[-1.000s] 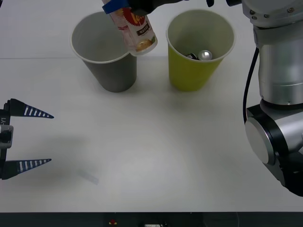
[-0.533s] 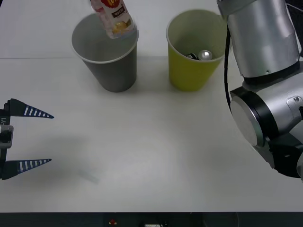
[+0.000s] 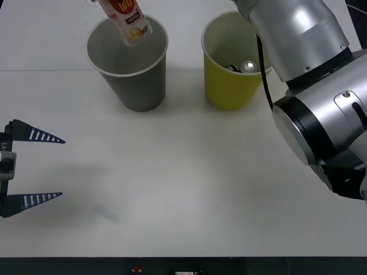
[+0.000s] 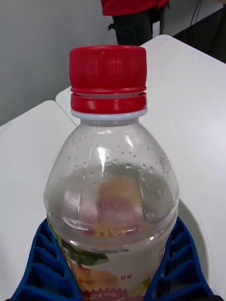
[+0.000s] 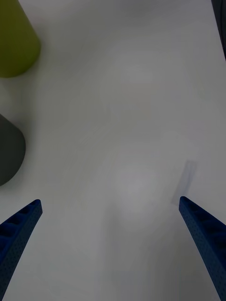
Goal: Put the can into the green bin and the plastic bottle into the gray bin
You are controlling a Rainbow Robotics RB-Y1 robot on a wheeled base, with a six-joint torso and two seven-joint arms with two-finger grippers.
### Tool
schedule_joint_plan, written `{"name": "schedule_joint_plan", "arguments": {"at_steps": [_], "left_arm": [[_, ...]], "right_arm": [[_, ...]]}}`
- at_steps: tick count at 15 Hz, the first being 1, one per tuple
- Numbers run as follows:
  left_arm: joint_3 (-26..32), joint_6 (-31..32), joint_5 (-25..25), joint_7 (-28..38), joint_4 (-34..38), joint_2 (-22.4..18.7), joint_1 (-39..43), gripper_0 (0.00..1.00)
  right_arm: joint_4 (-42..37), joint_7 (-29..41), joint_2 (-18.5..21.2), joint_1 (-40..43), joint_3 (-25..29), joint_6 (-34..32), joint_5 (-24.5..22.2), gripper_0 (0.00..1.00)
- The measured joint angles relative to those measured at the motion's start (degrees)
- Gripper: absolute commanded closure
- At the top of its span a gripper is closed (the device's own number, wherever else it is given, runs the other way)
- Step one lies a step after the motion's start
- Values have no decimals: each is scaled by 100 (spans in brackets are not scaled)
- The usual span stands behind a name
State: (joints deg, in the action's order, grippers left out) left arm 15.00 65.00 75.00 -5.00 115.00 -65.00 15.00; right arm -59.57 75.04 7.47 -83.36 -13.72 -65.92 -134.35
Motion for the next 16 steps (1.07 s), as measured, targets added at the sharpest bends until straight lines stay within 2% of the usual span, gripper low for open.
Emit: {"name": "schedule_joint_plan", "arguments": {"at_steps": [4, 8, 9, 10, 11, 16], "left_arm": [[0, 0, 0, 0, 0, 0, 0, 0], [0, 0, 0, 0, 0, 0, 0, 0], [0, 0, 0, 0, 0, 0, 0, 0], [0, 0, 0, 0, 0, 0, 0, 0], [0, 0, 0, 0, 0, 0, 0, 0], [0, 0, 0, 0, 0, 0, 0, 0]], "right_arm": [[568, -160, -35, -110, -131, 438, 70, 100], [648, -191, -35, -110, -192, 554, 126, 100], [650, -205, -35, -107, -192, 557, 126, 79], [650, -214, -35, -110, -192, 561, 126, 10], [650, -264, -34, -111, -193, 561, 109, 0], [656, -366, -35, -104, -209, 542, 77, 0]]}}
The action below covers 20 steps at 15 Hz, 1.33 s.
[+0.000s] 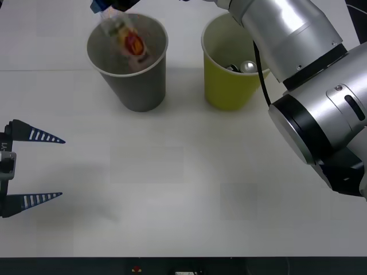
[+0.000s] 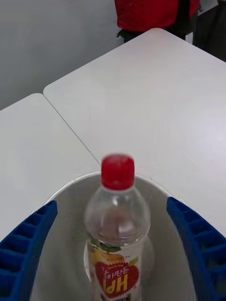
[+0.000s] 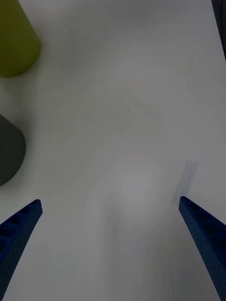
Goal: Put the can into the green bin and the plastic bottle into the gray bin
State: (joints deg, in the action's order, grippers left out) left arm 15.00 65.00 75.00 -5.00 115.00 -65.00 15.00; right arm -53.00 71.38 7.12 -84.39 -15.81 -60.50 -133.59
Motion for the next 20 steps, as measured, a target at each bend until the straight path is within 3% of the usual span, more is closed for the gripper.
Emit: {"name": "schedule_joint_plan", "arguments": {"at_steps": [7, 12, 16, 20], "left_arm": [[0, 0, 0, 0, 0, 0, 0, 0], [0, 0, 0, 0, 0, 0, 0, 0], [0, 0, 0, 0, 0, 0, 0, 0], [0, 0, 0, 0, 0, 0, 0, 0]], "right_arm": [[-39, -55, 10, -3, 5, -56, -6, 0], [-865, -63, 281, 1, 121, -1177, 47, 0], [-1874, -63, 477, 195, 451, -2380, 54, 0], [-3803, -123, 576, 1504, 874, -2862, 55, 0]]}}
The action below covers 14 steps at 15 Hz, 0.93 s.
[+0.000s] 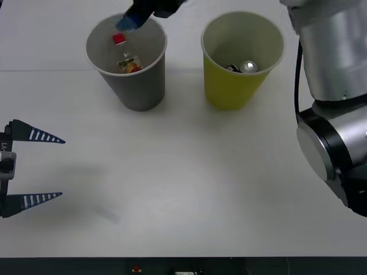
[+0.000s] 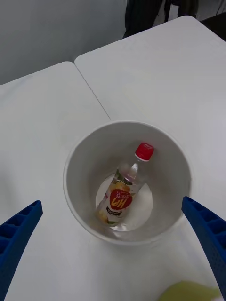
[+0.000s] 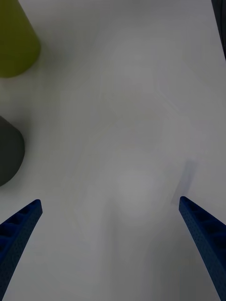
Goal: Put the can into the green bin and the plastic bottle into the gray bin
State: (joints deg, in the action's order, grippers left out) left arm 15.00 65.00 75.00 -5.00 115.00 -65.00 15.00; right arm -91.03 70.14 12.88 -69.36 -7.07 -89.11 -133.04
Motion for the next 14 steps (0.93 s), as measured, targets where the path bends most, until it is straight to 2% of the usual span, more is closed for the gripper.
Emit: {"name": "schedule_joint_plan", "arguments": {"at_steps": [5, 11, 14], "left_arm": [[0, 0, 0, 0, 0, 0, 0, 0], [0, 0, 0, 0, 0, 0, 0, 0], [0, 0, 0, 0, 0, 0, 0, 0]], "right_arm": [[-2008, -482, 75, 1518, 536, -89, 214, 0], [-3526, -641, 990, 3056, 683, -89, 1159, 0], [-4123, -904, 1067, 4002, 895, -90, 1273, 0]]}}
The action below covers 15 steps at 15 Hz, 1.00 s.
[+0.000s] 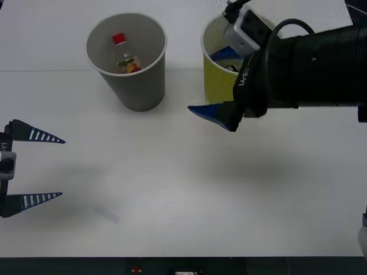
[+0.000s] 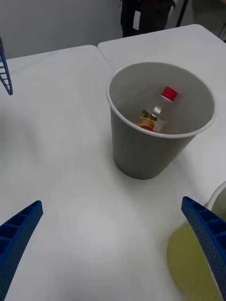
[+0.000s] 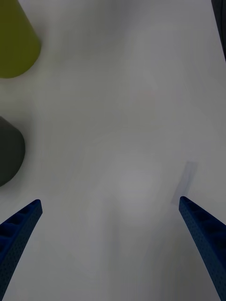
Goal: Put the can into the green bin and the plastic bottle into the gray bin
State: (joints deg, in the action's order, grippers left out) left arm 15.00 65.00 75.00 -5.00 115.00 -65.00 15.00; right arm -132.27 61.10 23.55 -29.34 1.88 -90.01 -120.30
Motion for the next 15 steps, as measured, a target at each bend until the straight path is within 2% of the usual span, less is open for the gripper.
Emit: {"name": "schedule_joint_plan", "arguments": {"at_steps": [2, 5, 9, 15], "left_arm": [[0, 0, 0, 0, 0, 0, 0, 0], [0, 0, 0, 0, 0, 0, 0, 0], [0, 0, 0, 0, 0, 0, 0, 0], [0, 0, 0, 0, 0, 0, 0, 0]], "right_arm": [[-213, -439, 0, 584, 192, 0, 79, 0], [-257, -1073, 153, 1446, 443, 76, 479, 0], [-256, -1893, 625, 2225, 539, 548, 643, 0], [-67, -2914, 1484, 2767, 835, 613, 993, 0]]}}
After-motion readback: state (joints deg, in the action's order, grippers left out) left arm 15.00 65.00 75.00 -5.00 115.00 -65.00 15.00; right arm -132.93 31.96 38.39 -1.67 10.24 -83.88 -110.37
